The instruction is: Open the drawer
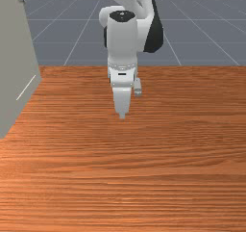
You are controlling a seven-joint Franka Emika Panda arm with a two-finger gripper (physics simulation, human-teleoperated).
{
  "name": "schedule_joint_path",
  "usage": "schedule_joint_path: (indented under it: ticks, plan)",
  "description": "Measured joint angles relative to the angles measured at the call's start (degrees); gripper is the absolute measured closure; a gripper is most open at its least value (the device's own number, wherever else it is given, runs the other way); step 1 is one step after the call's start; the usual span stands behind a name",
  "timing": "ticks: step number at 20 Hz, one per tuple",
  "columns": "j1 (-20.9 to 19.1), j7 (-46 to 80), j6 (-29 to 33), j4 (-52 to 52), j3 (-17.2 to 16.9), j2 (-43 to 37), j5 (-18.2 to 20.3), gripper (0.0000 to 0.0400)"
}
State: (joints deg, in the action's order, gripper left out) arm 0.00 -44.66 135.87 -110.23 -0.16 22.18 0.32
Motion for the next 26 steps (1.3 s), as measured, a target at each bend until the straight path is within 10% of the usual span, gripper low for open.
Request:
schedule_joint_path:
  ticks: [1,5,7,10,14,26]
  plan:
    - [0.2,0.4,-0.7,-0.3,-0.6,0.0,-1.0,0.0151]
    - [0.1,3.3,-2.8,-0.4,-2.1,-0.1,-2.0,0.002]
    - [2.2,25.2,-23.7,6.3,-4.3,-7.2,-2.7,0.0258]
    - [4.2,58.0,-35.6,13.2,-6.6,-13.6,-2.0,0.0367]
    - [5.2,86.1,-41.2,15.9,-8.4,-12.9,-0.1,0.0395]
    - [3.6,90.7,-49.2,28.8,-10.9,-16.9,-0.2,0.04]
